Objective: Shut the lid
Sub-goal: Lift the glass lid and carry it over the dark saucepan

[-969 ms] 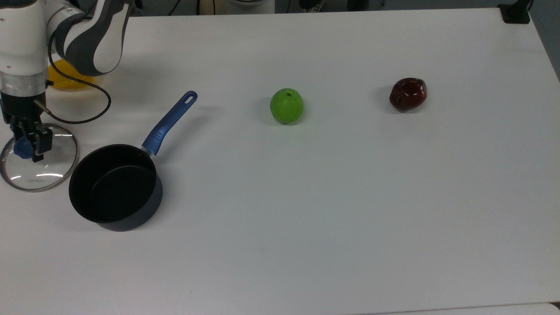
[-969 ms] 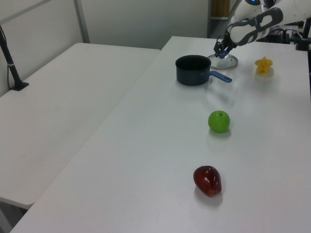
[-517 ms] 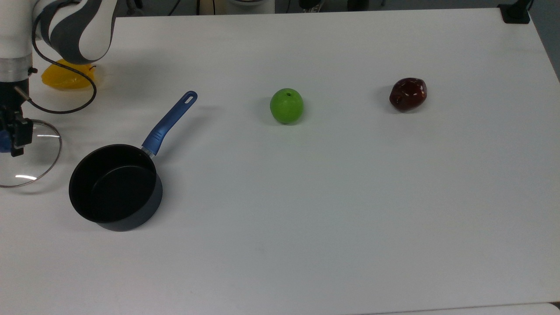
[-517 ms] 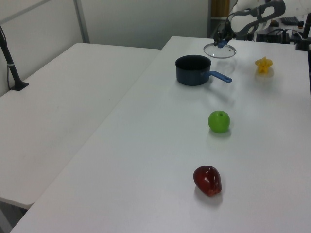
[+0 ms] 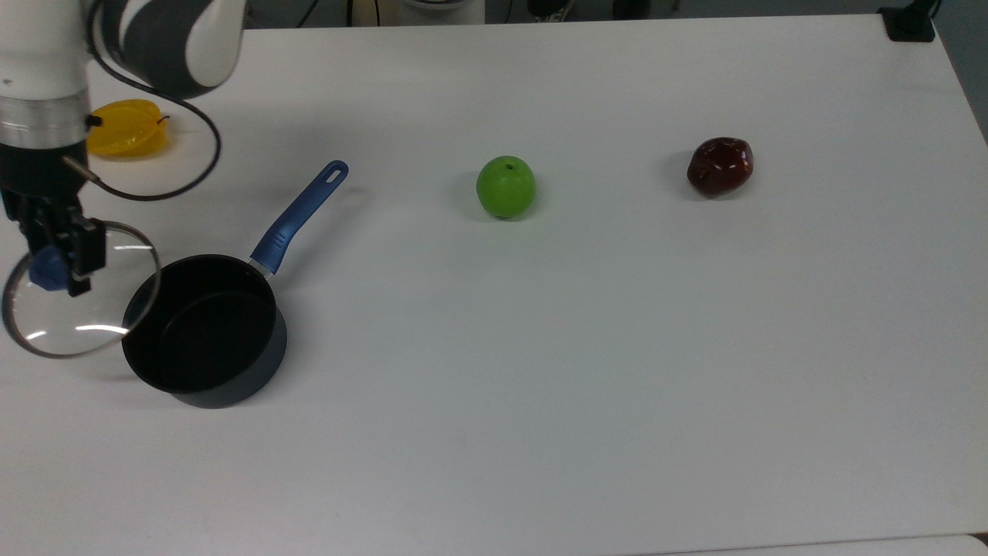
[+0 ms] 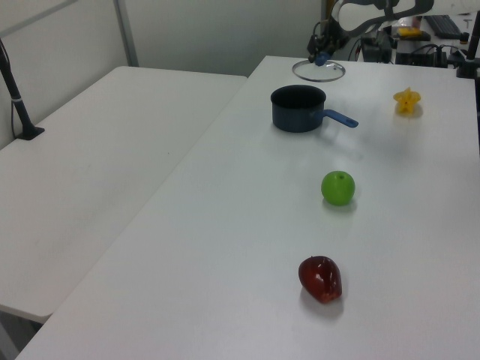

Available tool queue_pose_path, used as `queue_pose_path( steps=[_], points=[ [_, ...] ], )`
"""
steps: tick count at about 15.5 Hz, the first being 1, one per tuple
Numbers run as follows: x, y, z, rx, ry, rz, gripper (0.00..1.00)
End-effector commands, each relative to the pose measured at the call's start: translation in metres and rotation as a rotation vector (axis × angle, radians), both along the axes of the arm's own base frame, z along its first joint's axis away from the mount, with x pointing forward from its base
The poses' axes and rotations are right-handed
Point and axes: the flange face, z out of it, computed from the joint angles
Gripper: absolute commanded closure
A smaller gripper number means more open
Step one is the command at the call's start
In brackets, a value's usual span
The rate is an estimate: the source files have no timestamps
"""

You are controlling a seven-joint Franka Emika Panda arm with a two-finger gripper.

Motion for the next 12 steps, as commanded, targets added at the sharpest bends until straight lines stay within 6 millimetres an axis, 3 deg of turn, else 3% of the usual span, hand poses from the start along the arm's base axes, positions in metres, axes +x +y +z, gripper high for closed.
queue_pose_path(
  steps=[1,7,12],
  points=[
    [0.014,0.052,0.013,-0.010,0.015,0.043,0.44],
    [0.028,0.116,0.000,-0.042,0.075,0.096,0.44],
    [0.030,0.127,-0.018,-0.088,0.115,0.093,0.44]
  ],
)
